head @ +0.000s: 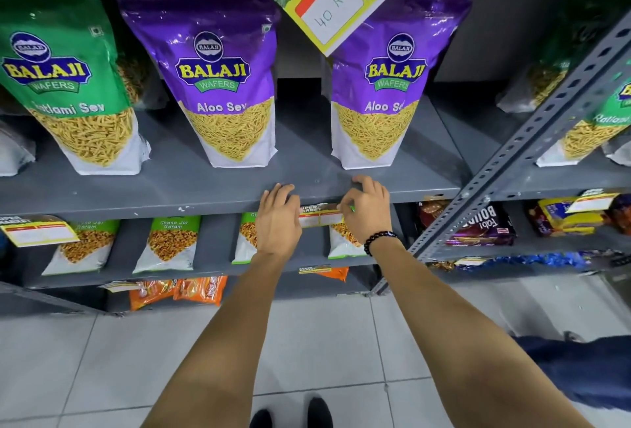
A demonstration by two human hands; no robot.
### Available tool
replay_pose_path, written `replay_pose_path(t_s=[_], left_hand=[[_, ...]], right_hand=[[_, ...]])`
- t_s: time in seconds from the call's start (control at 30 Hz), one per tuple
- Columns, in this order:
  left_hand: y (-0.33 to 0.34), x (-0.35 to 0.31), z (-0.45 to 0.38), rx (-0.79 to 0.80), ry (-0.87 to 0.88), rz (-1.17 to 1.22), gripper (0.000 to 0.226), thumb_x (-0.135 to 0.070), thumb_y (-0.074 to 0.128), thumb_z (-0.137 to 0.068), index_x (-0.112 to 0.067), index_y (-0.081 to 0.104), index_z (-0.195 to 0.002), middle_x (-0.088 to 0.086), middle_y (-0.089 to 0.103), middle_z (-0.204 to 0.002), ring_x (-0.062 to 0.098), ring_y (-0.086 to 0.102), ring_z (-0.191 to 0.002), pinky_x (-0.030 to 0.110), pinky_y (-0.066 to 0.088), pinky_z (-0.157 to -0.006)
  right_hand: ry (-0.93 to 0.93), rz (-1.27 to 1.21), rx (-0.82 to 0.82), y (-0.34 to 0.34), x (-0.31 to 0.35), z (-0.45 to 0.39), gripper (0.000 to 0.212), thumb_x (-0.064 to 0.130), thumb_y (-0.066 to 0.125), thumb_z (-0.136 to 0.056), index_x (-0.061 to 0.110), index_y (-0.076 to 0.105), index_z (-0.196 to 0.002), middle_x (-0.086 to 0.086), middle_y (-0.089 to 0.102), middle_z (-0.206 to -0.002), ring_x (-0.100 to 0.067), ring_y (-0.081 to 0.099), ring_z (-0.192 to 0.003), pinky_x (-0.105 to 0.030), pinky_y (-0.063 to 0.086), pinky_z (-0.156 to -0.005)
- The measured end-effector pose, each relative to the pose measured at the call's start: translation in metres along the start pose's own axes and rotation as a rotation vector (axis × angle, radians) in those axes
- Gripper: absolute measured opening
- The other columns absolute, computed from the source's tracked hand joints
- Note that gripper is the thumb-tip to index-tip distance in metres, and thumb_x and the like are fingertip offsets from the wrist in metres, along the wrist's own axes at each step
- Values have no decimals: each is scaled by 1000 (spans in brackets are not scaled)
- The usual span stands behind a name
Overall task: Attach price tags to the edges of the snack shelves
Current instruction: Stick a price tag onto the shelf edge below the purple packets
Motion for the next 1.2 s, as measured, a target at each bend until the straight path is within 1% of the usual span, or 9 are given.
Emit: replay_pose_path(t_s=[0.13,0.3,0.47,0.53,0.63,0.73,1.0,1.13,1.2], left_hand=[[-9,-5,-4,-10,-36,30,11,9,63,-77,-1,64,-81,18,69,-102,39,61,-103,50,48,-93],[-19,-10,-4,-3,-70,39,12,6,57,-80,-5,58,-78,14,66,-88,34,59,-89,45,53,-76],[-15,-7,-9,48,-130,22,6,-2,54,-84,-7,57,-84,11,64,-92,30,57,-90,39,50,-64],[-14,-6,-11,49,-169,24,4,-7,58,-85,-6,56,-88,13,64,-93,32,58,-90,40,50,-63],[-11,-6,-11,60,-202,18,23,-19,68,-81,-6,52,-94,13,64,-91,35,58,-86,40,49,-60],[-10,-10,-12,41,-227,-5,42,-32,80,-69,-5,54,-90,14,65,-84,37,60,-78,40,49,-55],[-3,-17,-17,86,-244,-137,39,-37,68,-81,-11,52,-105,11,62,-105,32,55,-99,44,49,-80],[-7,-15,-20,156,-273,-59,54,-35,68,-83,-11,42,-124,12,60,-118,34,54,-109,47,45,-95],[-15,-12,-16,133,-229,-41,62,-32,67,-84,-12,34,-133,14,59,-122,33,54,-113,49,34,-107]], right_hand=[[16,-26,2,-5,0,-3,5,3,67,-76,3,66,-71,-19,59,-113,-39,49,-106,-43,31,-94],[30,-40,1,-8,2,-4,5,4,65,-77,4,66,-72,-16,60,-108,-38,49,-102,-41,31,-92],[40,-17,22,-8,3,-8,3,7,66,-78,5,66,-76,-14,60,-108,-37,48,-102,-40,32,-90],[66,-21,14,-8,1,-9,10,13,69,-77,6,63,-80,-14,60,-102,-36,49,-99,-41,34,-89],[103,-38,-20,-7,0,-9,30,25,73,-74,8,56,-92,-13,59,-98,-33,51,-96,-43,35,-88],[96,-10,-64,-3,5,-7,46,34,77,-70,7,55,-100,-13,60,-99,-34,52,-98,-46,36,-89],[106,65,-103,-3,5,-11,57,42,77,-67,6,56,-106,-16,63,-100,-38,54,-96,-48,39,-86],[103,86,-46,-5,12,-7,52,37,69,-77,8,49,-115,-14,59,-111,-36,49,-105,-47,34,-94],[70,89,-60,-12,15,-2,54,35,68,-79,7,46,-120,-14,58,-118,-35,47,-112,-49,33,-99]])
Point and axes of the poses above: each hand's wrist, its own z-axis away from the middle knuckle, its own y-axis out of the palm, x = y × z, the point moved 6 cm from there along -z, towards the middle knuckle
